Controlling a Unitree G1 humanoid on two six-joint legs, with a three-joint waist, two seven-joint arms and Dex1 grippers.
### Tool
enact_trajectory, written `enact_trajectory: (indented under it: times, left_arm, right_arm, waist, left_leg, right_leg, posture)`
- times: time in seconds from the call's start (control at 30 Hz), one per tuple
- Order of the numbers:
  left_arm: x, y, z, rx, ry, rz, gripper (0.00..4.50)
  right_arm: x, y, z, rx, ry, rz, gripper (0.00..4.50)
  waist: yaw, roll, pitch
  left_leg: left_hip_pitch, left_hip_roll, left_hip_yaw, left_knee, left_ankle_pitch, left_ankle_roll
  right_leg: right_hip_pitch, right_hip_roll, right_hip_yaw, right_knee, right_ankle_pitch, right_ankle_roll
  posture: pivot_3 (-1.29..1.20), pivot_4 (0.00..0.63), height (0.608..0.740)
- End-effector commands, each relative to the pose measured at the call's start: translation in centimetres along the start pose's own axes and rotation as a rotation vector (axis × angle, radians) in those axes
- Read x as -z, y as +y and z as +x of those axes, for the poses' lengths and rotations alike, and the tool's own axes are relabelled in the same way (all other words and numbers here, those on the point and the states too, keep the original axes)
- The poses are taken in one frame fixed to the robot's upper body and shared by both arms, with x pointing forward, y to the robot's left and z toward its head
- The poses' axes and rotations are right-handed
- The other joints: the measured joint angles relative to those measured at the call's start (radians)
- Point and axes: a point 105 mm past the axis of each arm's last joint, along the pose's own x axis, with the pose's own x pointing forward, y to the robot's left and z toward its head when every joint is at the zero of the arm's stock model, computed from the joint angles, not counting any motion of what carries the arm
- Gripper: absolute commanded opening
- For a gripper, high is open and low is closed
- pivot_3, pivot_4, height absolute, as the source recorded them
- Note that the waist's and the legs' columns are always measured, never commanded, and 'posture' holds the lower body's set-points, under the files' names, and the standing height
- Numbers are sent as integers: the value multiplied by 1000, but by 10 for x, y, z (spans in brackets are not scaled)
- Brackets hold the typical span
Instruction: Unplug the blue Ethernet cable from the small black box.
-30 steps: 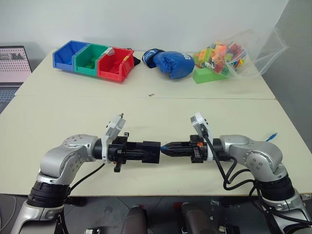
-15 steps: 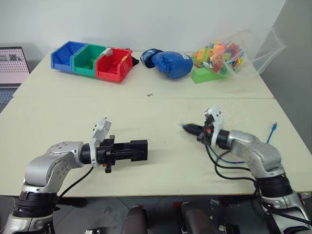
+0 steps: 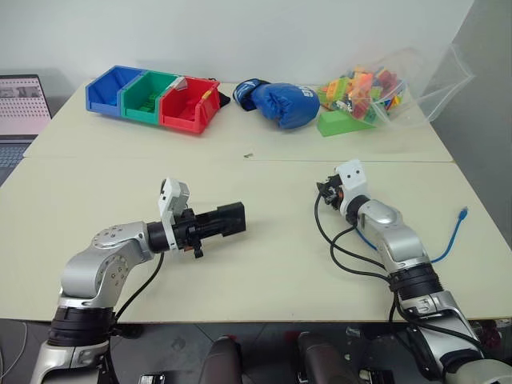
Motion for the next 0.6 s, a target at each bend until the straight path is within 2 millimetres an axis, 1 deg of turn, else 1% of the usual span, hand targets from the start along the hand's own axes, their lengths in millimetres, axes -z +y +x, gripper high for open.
enact_trajectory:
  times: [0.03, 0.07, 0.13, 0.27, 0.4, 0.47, 0.57, 0.6]
  left_arm:
    - [-25, 46, 4, -307, -114, 159, 785]
    - [-27, 56, 4, -365, -138, 176, 785]
    - [-30, 72, 5, -466, -178, 203, 785]
    - [-20, 91, 11, -569, -210, 211, 785]
    - [-8, 104, 15, -647, -197, 239, 785]
    - [1, 108, 17, -668, -196, 217, 785]
    - [11, 109, 20, -666, -197, 175, 785]
    - [15, 109, 20, -662, -193, 164, 1135]
  right_arm:
    - [-52, 34, -24, -242, -144, -26, 2823]
    - [-61, 49, -31, -333, -160, -21, 3035]
    - [-75, 70, -40, -446, -173, -16, 3455]
    - [-93, 93, -43, -538, -173, 9, 3455]
    - [-96, 98, -38, -541, -147, 8, 3455]
    - [-97, 99, -37, -543, -137, 4, 3455]
    - [-96, 98, -35, -534, -122, 0, 3455]
    - [-95, 98, -35, -529, -118, -2, 3493]
  waist:
    - [6, 0, 0]
    - [6, 0, 0]
    - [2, 0, 0]
    - [1, 0, 0]
    - [10, 0, 0]
    - [12, 0, 0]
    - [13, 0, 0]
    - [13, -1, 0]
  left_leg:
    - [0, 0, 0, 0, 0, 0]
    - [0, 0, 0, 0, 0, 0]
    - [0, 1, 0, 0, 0, 0]
    - [1, 1, 0, 0, 0, 0]
    - [0, 0, 0, 1, 0, 0]
    - [-1, 0, -1, 1, 0, 0]
    - [-2, -1, -1, 1, 0, 0]
    - [-2, -1, -1, 1, 0, 0]
  right_leg:
    - [0, 0, 0, 0, 0, 0]
    - [0, 0, 0, 0, 0, 0]
    - [0, 1, 0, 0, 0, 0]
    - [0, 1, -1, 0, 0, 0]
    - [1, 0, -2, 0, 1, 0]
    - [1, 0, -2, -1, 1, 0]
    - [1, 0, -3, -1, 2, -1]
    - [1, 0, -3, -1, 2, -1]
  posture:
    - [0, 150, 740]
    - [0, 150, 740]
    - [0, 150, 740]
    - [0, 150, 740]
    - [0, 150, 740]
    - [0, 150, 740]
    - [0, 150, 740]
    - [0, 150, 740]
